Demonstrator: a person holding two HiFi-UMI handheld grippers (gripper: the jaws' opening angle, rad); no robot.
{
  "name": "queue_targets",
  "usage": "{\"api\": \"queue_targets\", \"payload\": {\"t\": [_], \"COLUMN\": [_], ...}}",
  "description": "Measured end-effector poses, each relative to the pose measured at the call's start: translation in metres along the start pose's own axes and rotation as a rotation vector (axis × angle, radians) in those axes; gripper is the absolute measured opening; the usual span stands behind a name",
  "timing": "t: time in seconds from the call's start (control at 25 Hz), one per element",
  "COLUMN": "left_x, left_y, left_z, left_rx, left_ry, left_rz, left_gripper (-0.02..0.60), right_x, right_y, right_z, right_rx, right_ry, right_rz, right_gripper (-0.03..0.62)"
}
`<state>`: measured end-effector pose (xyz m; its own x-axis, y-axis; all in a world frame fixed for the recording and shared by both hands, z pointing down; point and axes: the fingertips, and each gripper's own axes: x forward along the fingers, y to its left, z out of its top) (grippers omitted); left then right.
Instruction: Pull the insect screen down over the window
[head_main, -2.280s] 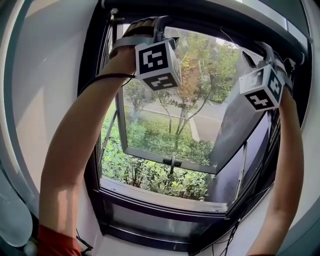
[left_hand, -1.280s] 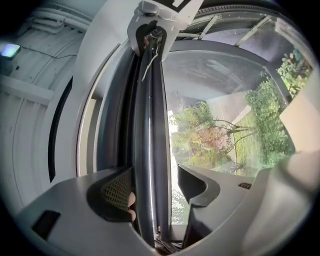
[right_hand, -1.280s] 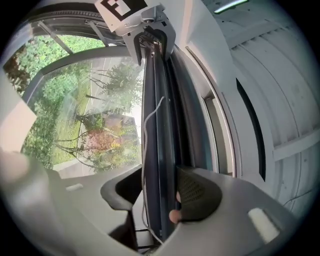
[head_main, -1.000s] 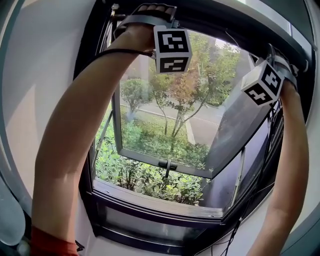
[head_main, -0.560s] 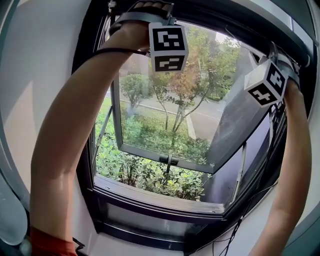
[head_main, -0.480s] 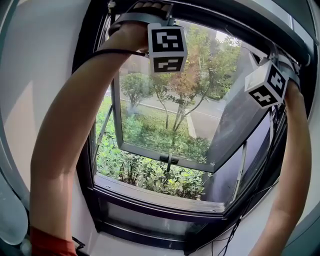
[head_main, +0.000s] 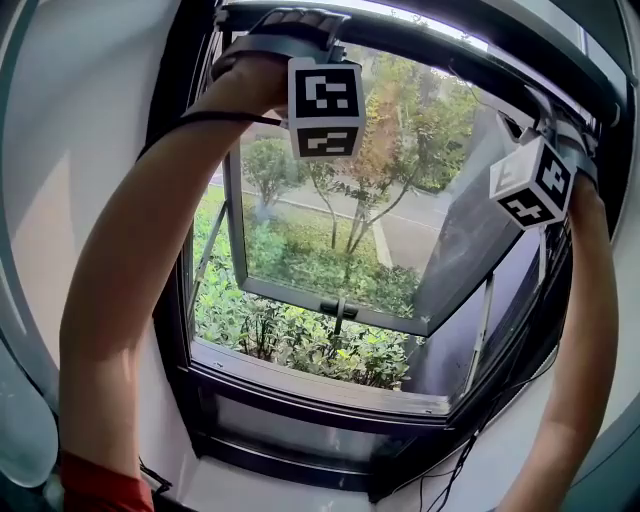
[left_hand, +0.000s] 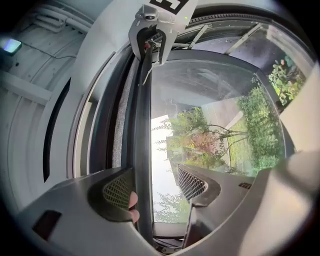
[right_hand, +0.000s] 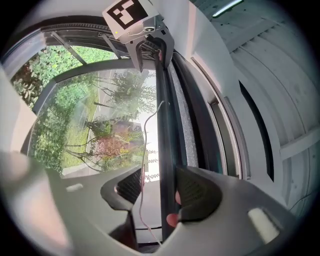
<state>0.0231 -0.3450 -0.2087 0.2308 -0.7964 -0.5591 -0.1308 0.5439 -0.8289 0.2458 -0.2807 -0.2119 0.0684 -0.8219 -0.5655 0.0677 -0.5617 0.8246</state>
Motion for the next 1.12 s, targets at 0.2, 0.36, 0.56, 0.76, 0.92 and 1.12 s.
{"api": "queue_targets", "payload": {"t": [0.2,0.36,0.56,0.76,0.92,1.12], "left_x": [-0.009,-0.015,-0.025,-0.034,-0.038,-0.045], "left_y": [-0.014,-0.021,-0.030,-0.041,-0.042,-0.056], "left_z": [0.000,-0.001,0.001,0.003,0.003,0.001], "left_rx": [0.002,0.002,0.012,0.013,0.012,0.018], "left_ry": [-0.007,-0.018,-0.032,-0.043,-0.043,-0.047], "left_rz": [-0.030,-0.041,-0.058,-0.079,-0.094,-0.114], "left_gripper": [0.270,0.270,0.270,0.270,0.270,0.270], "right_x": [-0.009,-0.015,-0.024,-0.031,-0.036,-0.043], "right_y": [0.013,0.020,0.028,0.037,0.040,0.053], "right_z": [0.000,0.002,0.002,0.000,0.001,0.003], "right_rx": [-0.007,0.002,0.001,-0.004,0.011,0.004], "right_ry": [-0.004,-0.012,-0.011,-0.021,-0.021,-0.023], "right_rz": [0.031,0.049,0.081,0.096,0.118,0.153], "right_gripper": [0.201,0.201,0.186,0.186,0.187,0.186]}}
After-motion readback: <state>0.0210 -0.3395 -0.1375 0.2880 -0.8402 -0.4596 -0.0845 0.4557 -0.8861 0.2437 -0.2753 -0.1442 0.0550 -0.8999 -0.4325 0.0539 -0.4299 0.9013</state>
